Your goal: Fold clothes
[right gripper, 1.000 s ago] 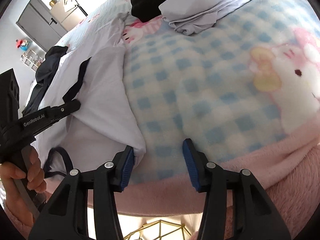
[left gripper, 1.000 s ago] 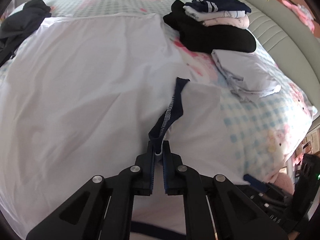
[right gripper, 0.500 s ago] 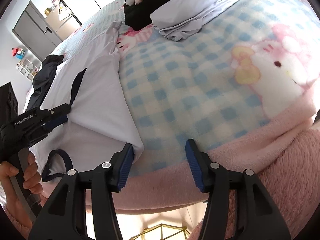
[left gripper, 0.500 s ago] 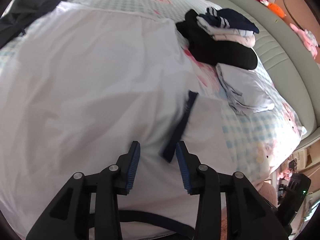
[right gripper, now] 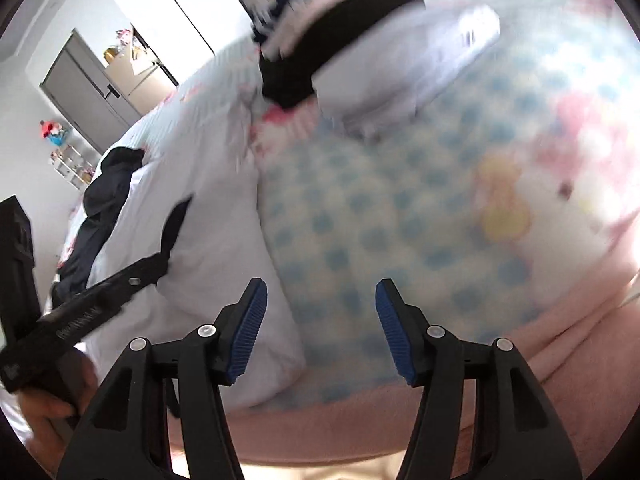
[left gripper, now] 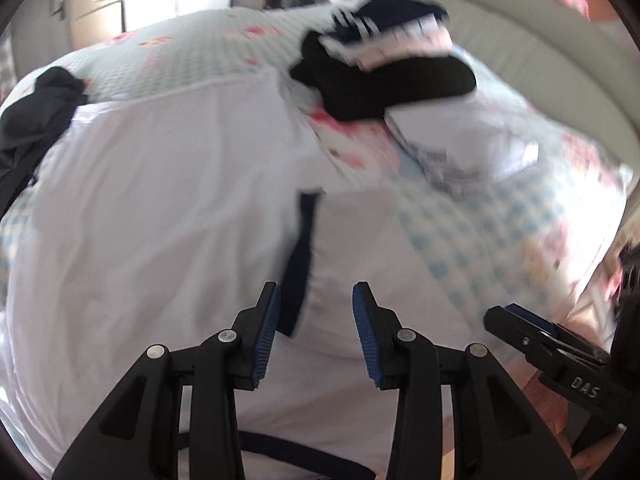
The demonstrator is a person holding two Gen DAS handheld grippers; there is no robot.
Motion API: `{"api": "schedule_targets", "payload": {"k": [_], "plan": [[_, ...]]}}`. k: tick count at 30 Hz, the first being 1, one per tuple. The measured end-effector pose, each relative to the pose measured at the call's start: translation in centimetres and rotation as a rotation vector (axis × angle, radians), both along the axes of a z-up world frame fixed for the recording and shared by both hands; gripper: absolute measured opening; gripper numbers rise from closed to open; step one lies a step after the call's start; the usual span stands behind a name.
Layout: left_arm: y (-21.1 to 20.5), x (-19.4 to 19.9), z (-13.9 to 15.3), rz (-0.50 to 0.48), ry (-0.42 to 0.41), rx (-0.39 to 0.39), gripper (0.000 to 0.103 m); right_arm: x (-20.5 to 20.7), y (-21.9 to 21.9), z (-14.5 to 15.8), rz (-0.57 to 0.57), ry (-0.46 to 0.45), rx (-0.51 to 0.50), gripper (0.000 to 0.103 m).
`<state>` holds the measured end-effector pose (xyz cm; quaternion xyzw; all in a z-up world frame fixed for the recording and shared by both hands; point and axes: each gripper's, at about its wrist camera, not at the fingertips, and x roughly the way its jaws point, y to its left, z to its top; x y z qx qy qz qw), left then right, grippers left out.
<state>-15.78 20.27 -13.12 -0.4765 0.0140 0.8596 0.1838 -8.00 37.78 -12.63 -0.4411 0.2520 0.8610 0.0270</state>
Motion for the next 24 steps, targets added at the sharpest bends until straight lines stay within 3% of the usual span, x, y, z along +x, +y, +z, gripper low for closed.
{"api": "schedule_targets", "payload": {"k": [3, 6, 9, 13, 15, 17, 20, 24], "plan": [[0.0, -0.2, -1.6, 0.024, -0.027, -0.065, 0.042, 0.0, -0.3, -1.0, 0.054, -0.032, -0.045, 0.058], [-1.1, -0.5, -1.4, 0.058, -0.026, -0.057, 0.049, -0.3, -0.2, -1.7, 0.051, -0.049, -0.080, 0.058], [-2.1, -0.6, -0.7, 0.096, -0.001, -0.072, 0.049, 0.1, 0.1, -1.4, -0.006, -0.065, 0.019, 0.058], [-2.8, -0.2, 0.0, 0.086, 0.012, -0.025, 0.049, 1.2, 0.5, -0.6, -0.059, -0.046, 0.040, 0.057], [-2.4, -0.2, -0.4, 0.076, 0.015, -0.054, 0.049, 1.9, 0.8, 0.0, -0.086, -0.015, 0.054, 0.057], [-2.4, -0.5, -0.8, 0.087, -0.002, -0.047, 0.049, 2.3, 1.1, 0.4, -0.090, 0.011, 0.040, 0.057], [-2.8, -0.8, -0.6, 0.107, -0.031, 0.033, 0.049, 2.9, 2.0, 0.7, -0.115, 0.042, -0.014, 0.057], [-2.1, -0.3, -1.2, 0.100, -0.051, 0.020, 0.049, 2.8, 3.4, 0.0, -0.145, 0.043, -0.138, 0.058]]}}
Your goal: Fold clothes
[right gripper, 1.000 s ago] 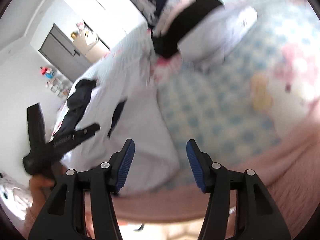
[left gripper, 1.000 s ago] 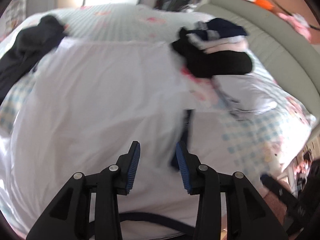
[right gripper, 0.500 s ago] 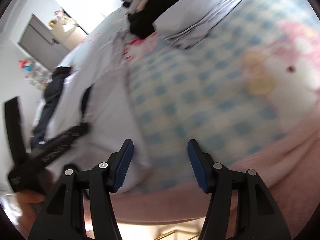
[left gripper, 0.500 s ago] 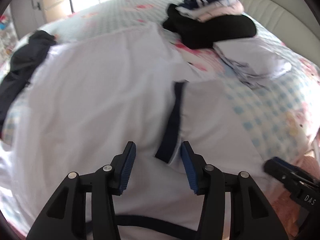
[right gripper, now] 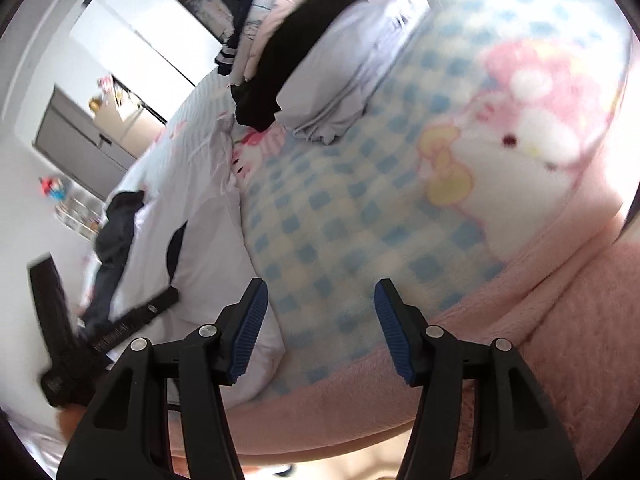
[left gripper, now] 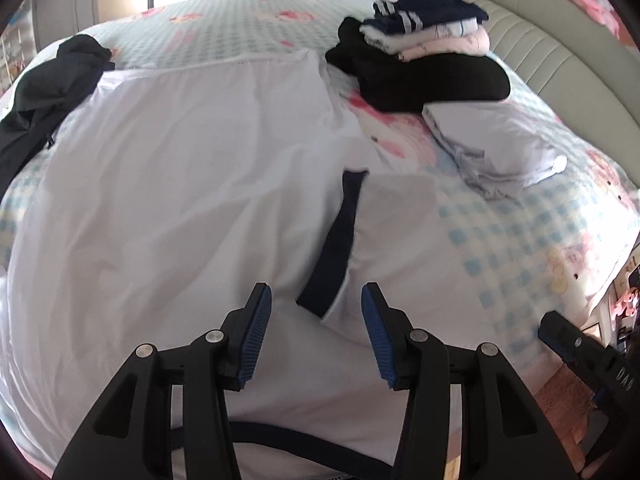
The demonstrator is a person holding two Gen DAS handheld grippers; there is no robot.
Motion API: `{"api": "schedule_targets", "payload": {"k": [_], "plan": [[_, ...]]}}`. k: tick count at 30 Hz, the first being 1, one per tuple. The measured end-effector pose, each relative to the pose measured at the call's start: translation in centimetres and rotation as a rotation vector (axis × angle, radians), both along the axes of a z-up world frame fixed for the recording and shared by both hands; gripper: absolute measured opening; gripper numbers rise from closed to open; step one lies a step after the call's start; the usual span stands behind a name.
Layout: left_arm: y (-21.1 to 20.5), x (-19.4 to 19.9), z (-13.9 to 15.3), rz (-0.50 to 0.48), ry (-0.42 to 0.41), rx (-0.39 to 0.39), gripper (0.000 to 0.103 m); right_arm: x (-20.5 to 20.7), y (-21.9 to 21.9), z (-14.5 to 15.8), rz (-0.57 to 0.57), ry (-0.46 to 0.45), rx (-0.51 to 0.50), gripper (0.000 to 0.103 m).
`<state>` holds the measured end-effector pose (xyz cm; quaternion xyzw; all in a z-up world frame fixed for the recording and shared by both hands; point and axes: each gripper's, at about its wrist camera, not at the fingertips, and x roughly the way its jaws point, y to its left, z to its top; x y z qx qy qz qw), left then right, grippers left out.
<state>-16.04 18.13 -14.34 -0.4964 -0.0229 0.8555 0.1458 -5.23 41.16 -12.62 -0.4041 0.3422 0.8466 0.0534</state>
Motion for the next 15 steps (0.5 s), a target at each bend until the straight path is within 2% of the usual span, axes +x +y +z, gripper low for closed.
{"api": "schedule_targets", "payload": {"k": [3, 5, 7, 8, 11, 13, 15], "plan": [[0.2, 0.4, -0.5, 0.001, 0.001, -0.030, 0.052, -1.3, -1.2, -0.5, 0.074, -0.032, -0.006, 0.059], [0.0, 0.3, -0.5, 0.007, -0.006, -0.020, 0.053, -1.8, -3.0, -0.4, 0.139, -0.043, 0.048, 0.059], [-0.2, 0.0, -0.5, 0.019, -0.004, -0.055, 0.053, -2.4, -4.7, -0.6, 0.199, -0.079, 0.124, 0.059], [-0.2, -0.1, -0.4, 0.026, -0.001, -0.077, 0.055, -2.8, -5.4, -1.0, 0.210, -0.117, 0.173, 0.059], [-1.4, -0.3, 0.5, 0.056, -0.009, -0.084, 0.055, -3.2, -5.6, -1.4, 0.199, -0.178, 0.202, 0.057], [-2.1, -0.3, 1.4, 0.066, 0.001, -0.087, 0.055, -3.3, -5.4, 0.1, 0.188, -0.157, 0.202, 0.059], [-1.9, -0.4, 2.6, 0.051, 0.049, -0.098, 0.055, -4.2, -5.6, 1.8, 0.220, -0.114, 0.266, 0.059]]}}
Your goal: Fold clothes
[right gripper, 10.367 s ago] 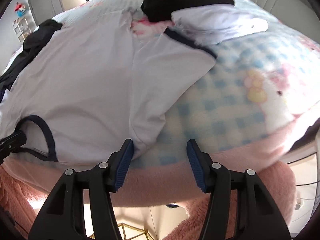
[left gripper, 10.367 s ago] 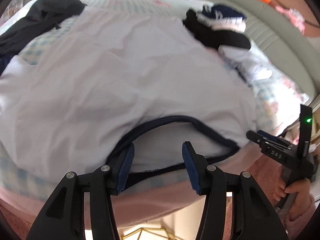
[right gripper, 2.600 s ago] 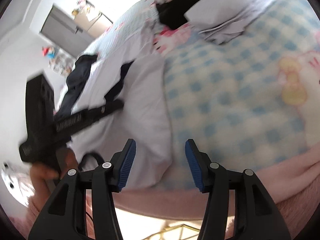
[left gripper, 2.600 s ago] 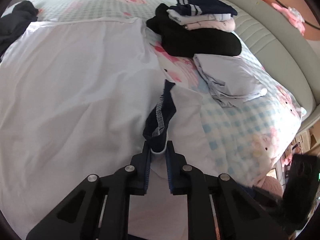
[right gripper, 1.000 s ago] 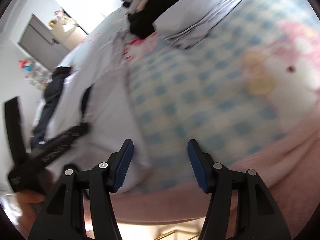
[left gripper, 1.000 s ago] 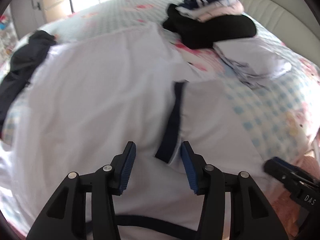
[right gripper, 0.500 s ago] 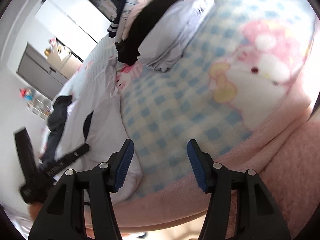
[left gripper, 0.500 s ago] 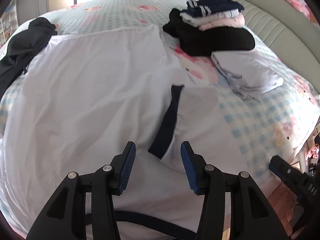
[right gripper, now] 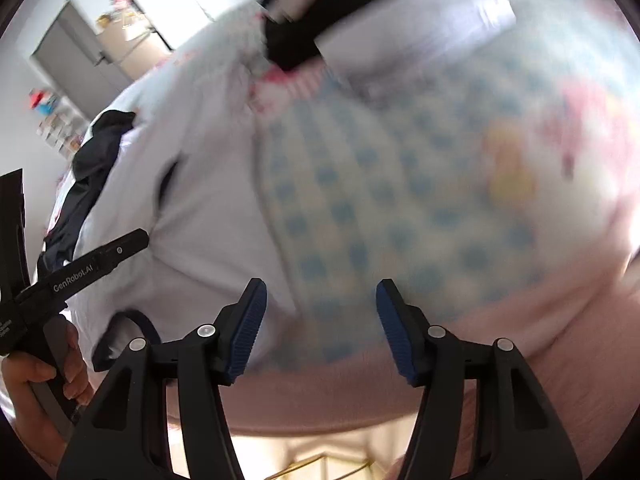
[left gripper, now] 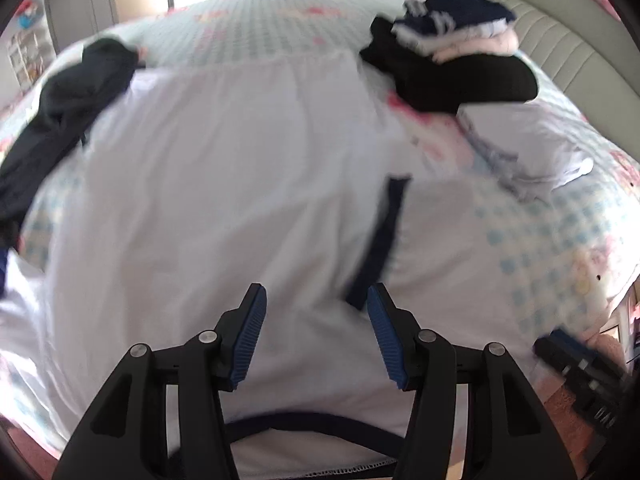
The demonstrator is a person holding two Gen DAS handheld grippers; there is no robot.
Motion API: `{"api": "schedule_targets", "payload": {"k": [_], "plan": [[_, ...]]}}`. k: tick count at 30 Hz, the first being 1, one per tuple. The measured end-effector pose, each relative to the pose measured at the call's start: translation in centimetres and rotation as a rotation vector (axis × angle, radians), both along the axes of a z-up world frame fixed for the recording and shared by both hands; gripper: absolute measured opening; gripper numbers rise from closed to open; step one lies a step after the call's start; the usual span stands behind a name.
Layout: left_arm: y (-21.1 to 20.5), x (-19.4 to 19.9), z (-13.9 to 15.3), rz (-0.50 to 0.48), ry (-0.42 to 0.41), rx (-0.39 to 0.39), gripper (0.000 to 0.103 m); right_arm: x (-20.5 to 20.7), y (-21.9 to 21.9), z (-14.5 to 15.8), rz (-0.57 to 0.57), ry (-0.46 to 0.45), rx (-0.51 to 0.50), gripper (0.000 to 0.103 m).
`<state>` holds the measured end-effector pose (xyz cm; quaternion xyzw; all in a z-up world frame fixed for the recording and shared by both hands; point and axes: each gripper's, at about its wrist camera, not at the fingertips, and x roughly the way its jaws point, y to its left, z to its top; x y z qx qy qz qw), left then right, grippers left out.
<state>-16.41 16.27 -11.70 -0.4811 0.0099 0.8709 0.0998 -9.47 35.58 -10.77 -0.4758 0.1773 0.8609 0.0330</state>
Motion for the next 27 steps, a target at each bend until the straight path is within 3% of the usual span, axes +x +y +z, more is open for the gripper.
{"api": "schedule_targets", "payload": {"k": [2, 5, 10, 14, 18, 24, 27], "plan": [[0.2, -0.5, 0.4, -0.003, 0.025, 0.007, 0.055, -1.8, -0.4, 1.9, 0.055, 0.046, 0.074, 0.061], [0.5, -1.2, -0.4, 0.000, -0.004, 0.010, 0.055, -5.9, -1.0, 2.7, 0.129, 0.070, 0.122, 0.062], [1.3, -1.4, -2.8, -0.007, -0.060, -0.095, 0.055, -12.0, -2.1, -0.5, 0.238, 0.039, 0.079, 0.061], [-0.5, -1.7, -2.0, 0.044, -0.049, -0.026, 0.055, -12.9, -0.7, -3.1, 0.166, -0.012, 0.053, 0.059], [-0.1, -2.7, -0.4, 0.019, 0.014, 0.052, 0.055, -12.1, 1.5, -1.8, 0.133, 0.084, -0.146, 0.060], [4.2, -5.6, -1.3, -0.130, 0.011, 0.092, 0.055, -13.0, 1.8, -2.9, 0.086, 0.059, -0.090, 0.060], [5.6, -6.1, -2.5, -0.135, 0.008, -0.005, 0.055, -13.6, 1.4, -3.7, 0.098, 0.037, -0.062, 0.060]]}}
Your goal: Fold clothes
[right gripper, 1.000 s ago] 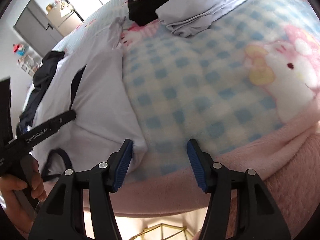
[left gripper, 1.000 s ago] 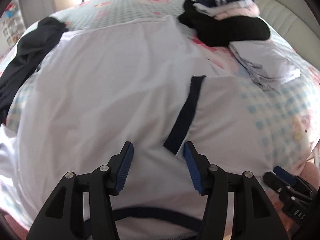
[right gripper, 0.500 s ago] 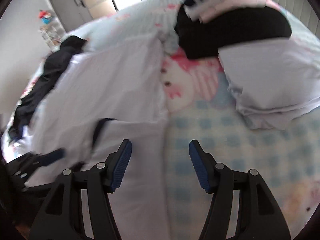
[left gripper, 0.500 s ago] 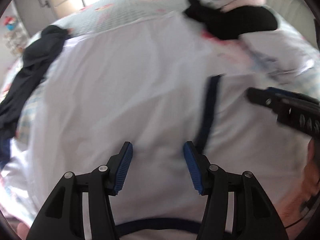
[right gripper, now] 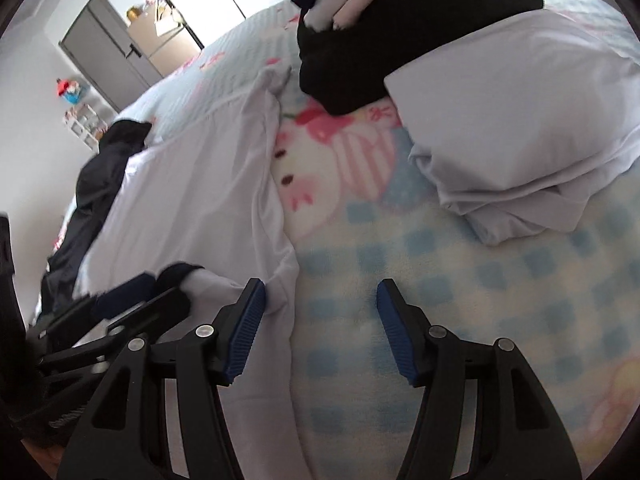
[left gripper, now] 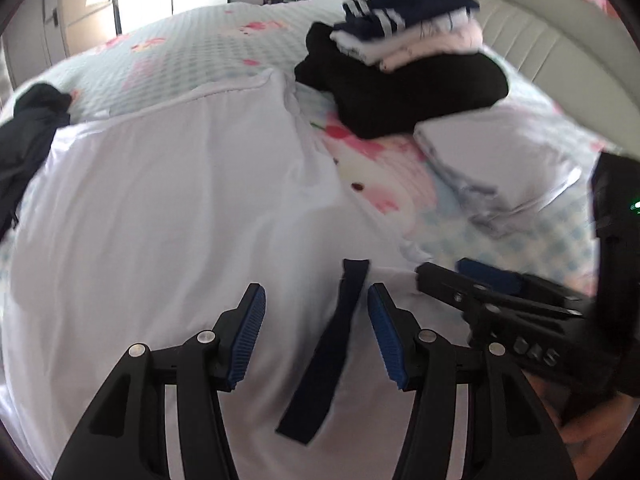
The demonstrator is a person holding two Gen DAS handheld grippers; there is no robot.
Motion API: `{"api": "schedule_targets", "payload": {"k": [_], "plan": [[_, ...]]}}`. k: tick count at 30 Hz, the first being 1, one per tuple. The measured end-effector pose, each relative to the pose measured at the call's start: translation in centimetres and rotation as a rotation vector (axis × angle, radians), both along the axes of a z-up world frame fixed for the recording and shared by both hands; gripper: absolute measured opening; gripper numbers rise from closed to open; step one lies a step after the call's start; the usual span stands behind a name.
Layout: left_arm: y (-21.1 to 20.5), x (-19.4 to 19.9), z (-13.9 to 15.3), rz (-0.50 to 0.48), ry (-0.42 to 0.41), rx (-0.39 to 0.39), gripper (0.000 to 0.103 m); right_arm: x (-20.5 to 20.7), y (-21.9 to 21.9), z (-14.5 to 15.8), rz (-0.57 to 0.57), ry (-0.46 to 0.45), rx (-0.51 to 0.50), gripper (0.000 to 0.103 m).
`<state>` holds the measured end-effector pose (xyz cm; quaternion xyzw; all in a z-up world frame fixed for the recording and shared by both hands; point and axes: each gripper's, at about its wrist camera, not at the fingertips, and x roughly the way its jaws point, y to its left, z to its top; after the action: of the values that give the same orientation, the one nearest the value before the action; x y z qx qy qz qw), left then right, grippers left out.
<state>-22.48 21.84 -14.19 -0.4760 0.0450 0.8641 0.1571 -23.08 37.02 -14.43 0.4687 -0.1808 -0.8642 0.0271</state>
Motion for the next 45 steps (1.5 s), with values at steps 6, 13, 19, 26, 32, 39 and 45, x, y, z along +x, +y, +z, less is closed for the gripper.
{"api": "schedule_targets", "payload": {"k": [6, 13, 19, 26, 32, 39, 45], "plan": [[-1.4, 0.2, -1.6, 0.071, -0.047, -0.038, 0.057, -0.1, 0.4, -0.5, -0.024, -0.014, 0.026, 0.059], [-1.4, 0.5, -1.3, 0.057, -0.050, -0.035, 0.057, 0.2, 2.5, 1.0, -0.092, 0.038, -0.020, 0.060], [-1.7, 0.4, 0.0, 0.054, 0.000, -0.036, 0.057, -2.6, -0.5, 0.2, 0.134, -0.054, 0.109, 0.061], [-0.9, -0.3, -2.6, 0.053, -0.065, -0.106, 0.060, -3.9, -1.7, -1.3, 0.206, -0.087, 0.195, 0.063], [-1.1, 0.1, -2.9, 0.051, -0.072, -0.077, 0.062, -3.2, 0.3, -1.4, 0.074, -0.108, 0.223, 0.059], [-2.7, 1.0, -0.6, 0.054, -0.012, 0.045, 0.062, -0.8, 1.6, 0.9, -0.017, -0.033, 0.219, 0.053], [-4.8, 0.7, 0.9, 0.083, 0.010, 0.078, 0.062, -1.2, 2.9, 1.6, -0.010, 0.045, 0.014, 0.054]]}}
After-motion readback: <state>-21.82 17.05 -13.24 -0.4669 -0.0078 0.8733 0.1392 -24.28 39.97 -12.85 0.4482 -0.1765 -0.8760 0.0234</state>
